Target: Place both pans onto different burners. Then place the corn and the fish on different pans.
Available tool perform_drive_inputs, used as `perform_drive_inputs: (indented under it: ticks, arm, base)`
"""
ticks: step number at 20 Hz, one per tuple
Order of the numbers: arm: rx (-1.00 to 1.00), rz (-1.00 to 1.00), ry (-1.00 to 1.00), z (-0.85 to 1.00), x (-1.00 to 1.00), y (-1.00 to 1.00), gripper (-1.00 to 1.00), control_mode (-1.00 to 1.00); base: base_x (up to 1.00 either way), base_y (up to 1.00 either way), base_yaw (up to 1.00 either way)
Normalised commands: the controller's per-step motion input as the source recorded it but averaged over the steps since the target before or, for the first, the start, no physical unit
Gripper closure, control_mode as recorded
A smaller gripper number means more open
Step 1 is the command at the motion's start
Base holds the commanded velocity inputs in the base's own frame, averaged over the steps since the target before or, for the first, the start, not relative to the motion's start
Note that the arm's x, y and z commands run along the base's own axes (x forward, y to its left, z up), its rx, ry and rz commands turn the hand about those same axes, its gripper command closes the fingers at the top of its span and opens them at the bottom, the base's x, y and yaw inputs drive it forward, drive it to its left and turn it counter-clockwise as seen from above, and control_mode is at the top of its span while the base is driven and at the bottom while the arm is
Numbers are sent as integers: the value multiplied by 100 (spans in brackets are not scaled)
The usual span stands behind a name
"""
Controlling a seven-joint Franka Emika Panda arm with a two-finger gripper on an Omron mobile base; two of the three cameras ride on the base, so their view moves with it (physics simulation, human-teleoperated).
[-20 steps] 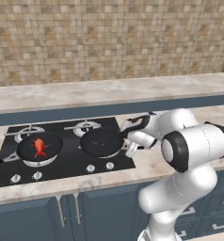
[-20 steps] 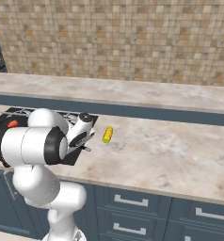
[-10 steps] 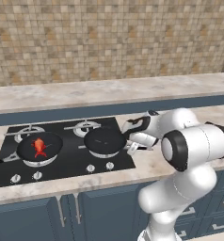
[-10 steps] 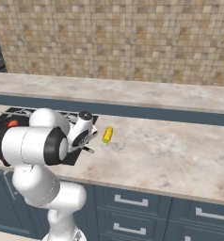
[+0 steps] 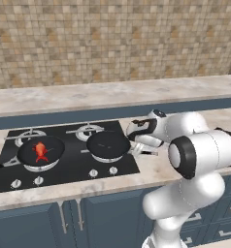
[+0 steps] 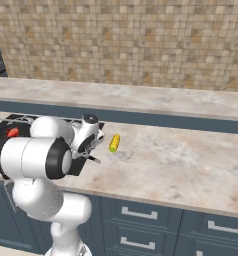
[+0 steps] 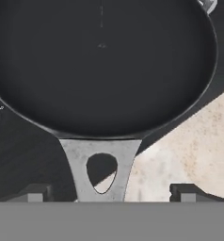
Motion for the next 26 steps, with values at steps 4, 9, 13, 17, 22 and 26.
perform_drive_inputs:
  ticks: [4, 9, 13, 17, 22, 26]
  arm:
    - [0, 0, -3, 66, -8, 2, -100, -100]
    - [0, -8, -1, 51, -1, 0, -100, -100]
    - [-1, -27, 0, 11, 0, -1, -100, -100]
    - [-9, -41, 0, 0, 2, -12, -100, -100]
    - [-10, -37, 0, 0, 15, -26, -100, -100]
    - [-9, -18, 0, 0, 27, -31, -100, -100]
  base:
    - [0, 0, 0]
    - [0, 0, 0]
    - [0, 0, 0]
    - [0, 0, 0]
    - [0, 0, 0]
    - [0, 0, 0]
